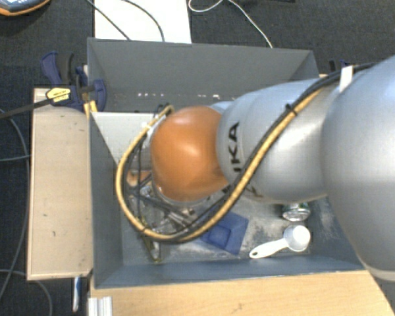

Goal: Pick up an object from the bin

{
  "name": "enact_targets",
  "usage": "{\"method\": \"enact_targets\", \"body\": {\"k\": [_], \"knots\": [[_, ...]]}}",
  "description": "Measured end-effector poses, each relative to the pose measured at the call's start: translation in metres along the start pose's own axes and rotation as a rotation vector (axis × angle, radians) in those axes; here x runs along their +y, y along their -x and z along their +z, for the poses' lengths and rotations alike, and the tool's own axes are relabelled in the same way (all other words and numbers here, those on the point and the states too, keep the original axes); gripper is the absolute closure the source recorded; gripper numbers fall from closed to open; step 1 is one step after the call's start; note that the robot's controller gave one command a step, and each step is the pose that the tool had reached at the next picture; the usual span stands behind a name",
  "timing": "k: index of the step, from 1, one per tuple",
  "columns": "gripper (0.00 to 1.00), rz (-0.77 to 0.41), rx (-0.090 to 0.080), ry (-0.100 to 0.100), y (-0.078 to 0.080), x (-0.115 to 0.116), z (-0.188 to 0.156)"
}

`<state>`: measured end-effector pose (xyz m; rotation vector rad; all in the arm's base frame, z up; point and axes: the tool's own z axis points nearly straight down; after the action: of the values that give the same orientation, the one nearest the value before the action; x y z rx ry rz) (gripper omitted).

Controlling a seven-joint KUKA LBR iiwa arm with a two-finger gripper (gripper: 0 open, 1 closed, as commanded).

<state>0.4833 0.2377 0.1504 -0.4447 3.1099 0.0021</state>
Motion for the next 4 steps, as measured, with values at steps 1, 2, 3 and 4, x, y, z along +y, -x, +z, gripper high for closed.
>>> {"method": "enact_targets", "body": {"k": [1,2,3,4], "knots": [[0.0,-0.592,-0.006,0.0,-0.001,0.015,-0.007],[0.0,-0.496,-0.001,0.002,0.015,0.0,0.026],[0.0,-1.145,-0.001,-0.008,0.034,0.002,0.08],[1.0,-1.032,-0.003,0.003,0.013,-0.007,0.08]]}}
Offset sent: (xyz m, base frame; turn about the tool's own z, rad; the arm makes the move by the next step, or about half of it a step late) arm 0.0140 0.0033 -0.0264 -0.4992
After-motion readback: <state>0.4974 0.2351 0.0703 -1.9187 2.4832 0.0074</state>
